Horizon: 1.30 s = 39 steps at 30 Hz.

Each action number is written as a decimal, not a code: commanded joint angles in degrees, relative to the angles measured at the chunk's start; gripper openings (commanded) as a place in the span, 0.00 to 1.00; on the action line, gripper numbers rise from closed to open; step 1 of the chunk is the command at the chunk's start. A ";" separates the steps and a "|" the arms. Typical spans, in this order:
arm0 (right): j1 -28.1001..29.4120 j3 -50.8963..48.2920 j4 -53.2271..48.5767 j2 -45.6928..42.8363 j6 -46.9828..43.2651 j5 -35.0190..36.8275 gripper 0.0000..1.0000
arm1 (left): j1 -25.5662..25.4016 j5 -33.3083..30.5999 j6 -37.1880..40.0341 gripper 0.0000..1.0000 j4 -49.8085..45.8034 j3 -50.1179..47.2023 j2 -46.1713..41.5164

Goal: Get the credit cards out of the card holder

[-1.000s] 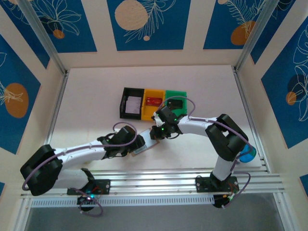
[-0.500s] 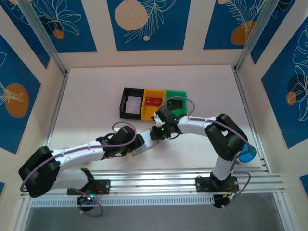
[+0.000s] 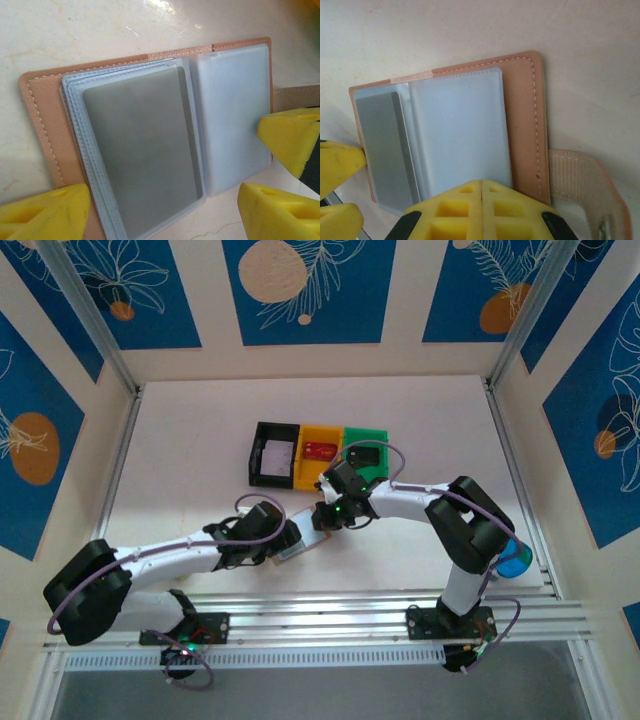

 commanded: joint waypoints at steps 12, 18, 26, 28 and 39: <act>0.76 0.76 -0.79 0.70 0.31 -0.01 0.01 | -0.61 0.35 0.05 0.76 1.59 1.65 2.04; 0.85 0.89 -0.88 0.87 0.31 -0.03 0.01 | -0.59 0.16 0.40 0.75 1.19 2.43 1.92; 0.91 0.98 -1.05 0.96 0.14 0.13 0.01 | -0.59 -0.28 1.36 0.74 -0.50 3.70 1.39; 0.93 0.98 -1.05 0.96 0.14 0.10 0.01 | -0.60 -0.28 1.46 0.74 -0.54 3.69 1.51; 1.00 1.31 -1.14 1.32 0.14 0.14 0.01 | -0.65 0.54 1.52 0.73 -1.29 3.43 2.95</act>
